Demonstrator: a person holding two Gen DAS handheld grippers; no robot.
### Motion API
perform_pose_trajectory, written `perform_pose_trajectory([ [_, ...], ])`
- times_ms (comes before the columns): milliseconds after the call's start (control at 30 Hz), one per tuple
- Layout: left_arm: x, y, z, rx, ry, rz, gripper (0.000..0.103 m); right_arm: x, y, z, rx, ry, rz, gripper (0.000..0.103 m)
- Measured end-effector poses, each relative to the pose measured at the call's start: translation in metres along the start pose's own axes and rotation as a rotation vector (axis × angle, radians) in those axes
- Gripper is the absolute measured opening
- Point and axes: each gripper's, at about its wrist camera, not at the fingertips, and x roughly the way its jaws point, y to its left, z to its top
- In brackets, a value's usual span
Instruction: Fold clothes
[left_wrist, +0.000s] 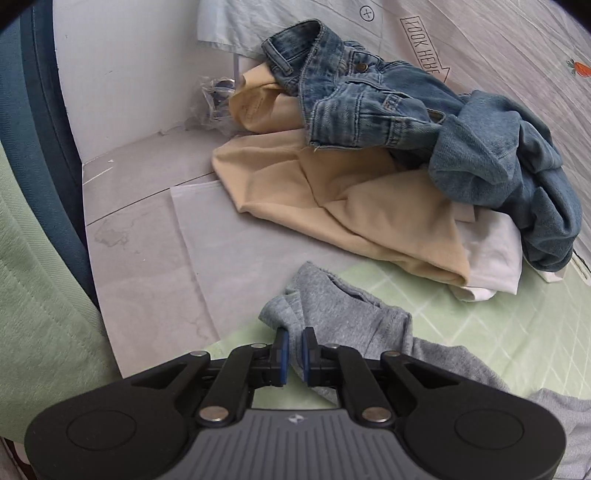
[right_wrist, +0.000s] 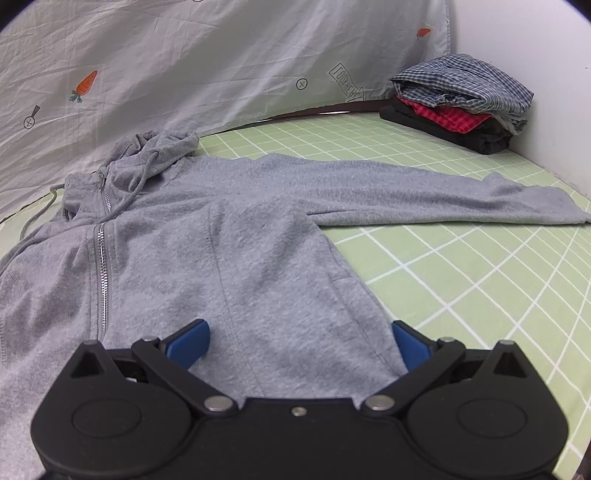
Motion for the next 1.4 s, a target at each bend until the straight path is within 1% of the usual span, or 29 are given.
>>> perform_pose_trajectory([
  [67,-0.002,0.004,-0.003,0.008,0.014,0.002,0.01,0.0,0.0,-0.001,0.003,-0.006,-0.004,0.103],
  [133,-0.005,0.005,-0.005,0.026,0.031,-0.001,0.013,0.0,0.0,-0.001,0.004,-0.008,-0.005,0.103],
  [200,-0.008,0.007,-0.004,0.029,0.033,-0.028,0.014,-0.001,0.001,-0.001,0.005,-0.008,-0.006,0.103],
  [233,-0.01,0.008,-0.002,0.028,0.027,-0.043,0.017,-0.001,0.001,-0.002,0.005,-0.008,-0.006,0.103],
  [267,-0.012,0.008,0.0,0.026,0.021,-0.057,0.026,-0.001,0.001,-0.002,0.005,-0.007,-0.006,0.103],
  [300,-0.013,0.009,0.003,0.026,0.014,-0.056,0.034,-0.001,0.001,-0.002,0.005,-0.007,-0.006,0.103],
  [333,-0.013,0.008,0.006,0.031,0.003,-0.053,0.037,-0.001,0.001,-0.002,0.004,-0.007,-0.006,0.103],
  [400,-0.01,0.006,0.01,0.048,0.008,-0.065,0.049,-0.001,0.001,-0.001,0.005,-0.005,-0.007,0.103],
  [433,-0.006,0.005,0.011,0.052,0.023,-0.079,0.052,0.0,0.001,-0.001,0.005,-0.004,-0.006,0.103],
  [467,-0.002,0.004,0.011,0.056,0.047,-0.096,0.057,0.0,0.001,-0.001,0.005,-0.003,-0.006,0.103],
  [500,0.002,0.002,0.01,0.06,0.062,-0.099,0.059,0.0,0.001,-0.001,0.005,-0.003,-0.006,0.103],
  [567,0.011,-0.002,0.007,0.07,0.09,-0.1,0.059,0.0,0.0,-0.001,0.005,-0.001,-0.005,0.103],
  [600,0.012,-0.005,0.006,0.085,0.088,-0.091,0.059,0.0,0.0,-0.001,0.004,0.0,-0.005,0.103],
  [667,0.013,-0.01,0.003,0.116,0.078,-0.07,0.057,0.0,0.0,-0.001,0.004,0.001,-0.003,0.103],
  [733,0.012,-0.01,0.003,0.138,0.072,-0.048,0.029,0.0,0.0,-0.001,0.003,0.001,-0.001,0.103],
  [767,0.012,-0.009,0.003,0.149,0.068,-0.037,0.008,0.0,0.0,-0.001,0.003,0.001,-0.001,0.103],
  [800,0.011,-0.009,0.002,0.159,0.065,-0.025,0.005,0.0,0.0,-0.001,0.003,0.0,-0.001,0.103],
  [900,0.01,-0.007,0.002,0.191,0.055,0.009,0.003,0.0,0.0,-0.002,0.003,-0.003,-0.001,0.103],
  [967,0.006,-0.006,-0.001,0.228,0.034,0.063,0.001,0.0,0.0,-0.002,0.002,-0.004,-0.001,0.103],
  [1033,0.003,-0.002,-0.006,0.28,0.014,0.152,0.0,0.0,0.0,-0.002,0.002,-0.004,0.0,0.103],
  [1067,0.004,0.003,-0.008,0.288,0.019,0.177,0.0,0.0,0.0,-0.002,0.002,-0.005,0.0,0.103],
  [1100,0.005,0.011,-0.009,0.267,0.034,0.185,0.0,0.0,0.0,-0.002,0.001,-0.005,0.0,0.103],
  [1133,0.004,0.021,-0.01,0.221,0.05,0.171,0.0,0.0,0.0,-0.002,0.001,-0.006,0.001,0.103],
  [1167,0.002,0.03,-0.009,0.18,0.054,0.138,0.0,0.0,0.0,-0.002,0.001,-0.006,0.001,0.103],
  [1233,-0.004,0.036,-0.006,0.135,0.054,0.076,0.0,0.0,0.001,-0.002,0.0,-0.008,0.001,0.103],
  [1367,-0.013,0.026,0.004,0.091,0.049,-0.057,0.002,0.0,0.001,-0.002,0.001,-0.01,-0.002,0.103],
  [1400,-0.013,0.023,0.007,0.075,0.053,-0.091,0.004,0.0,0.002,-0.002,0.001,-0.01,-0.002,0.103],
])
